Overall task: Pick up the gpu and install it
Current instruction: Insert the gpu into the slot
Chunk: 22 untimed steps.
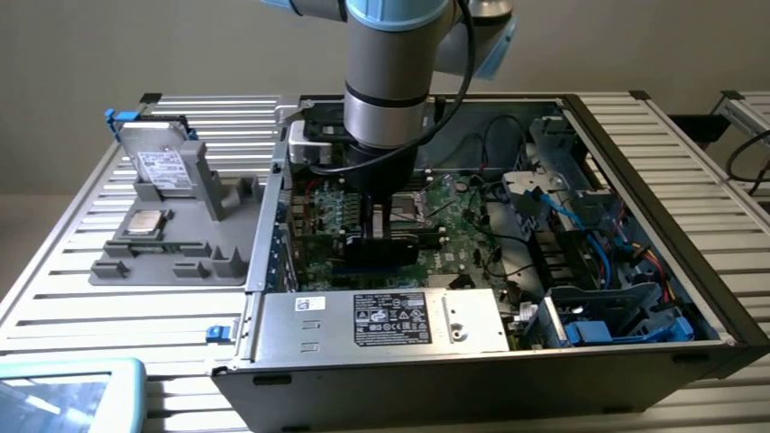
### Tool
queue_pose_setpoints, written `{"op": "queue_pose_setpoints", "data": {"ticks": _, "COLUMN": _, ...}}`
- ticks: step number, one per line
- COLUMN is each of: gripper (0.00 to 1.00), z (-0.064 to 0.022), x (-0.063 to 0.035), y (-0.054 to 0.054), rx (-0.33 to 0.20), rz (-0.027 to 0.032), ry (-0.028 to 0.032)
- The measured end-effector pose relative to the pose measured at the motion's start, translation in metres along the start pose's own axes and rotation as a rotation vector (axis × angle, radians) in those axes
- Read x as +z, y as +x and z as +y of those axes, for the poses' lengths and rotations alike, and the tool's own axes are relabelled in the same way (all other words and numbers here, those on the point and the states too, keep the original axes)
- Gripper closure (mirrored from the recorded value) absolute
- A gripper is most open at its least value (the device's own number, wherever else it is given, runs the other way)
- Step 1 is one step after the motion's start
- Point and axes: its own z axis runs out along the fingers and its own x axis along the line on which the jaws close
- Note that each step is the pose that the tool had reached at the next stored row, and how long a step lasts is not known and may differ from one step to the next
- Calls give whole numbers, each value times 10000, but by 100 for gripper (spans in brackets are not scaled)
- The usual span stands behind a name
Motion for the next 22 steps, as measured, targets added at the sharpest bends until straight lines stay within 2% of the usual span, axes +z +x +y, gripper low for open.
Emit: {"op": "queue_pose_setpoints", "data": {"ticks": 22, "gripper": 73, "z": -5, "x": 1, "y": 31, "rx": 0, "rz": 0, "ry": -3}}
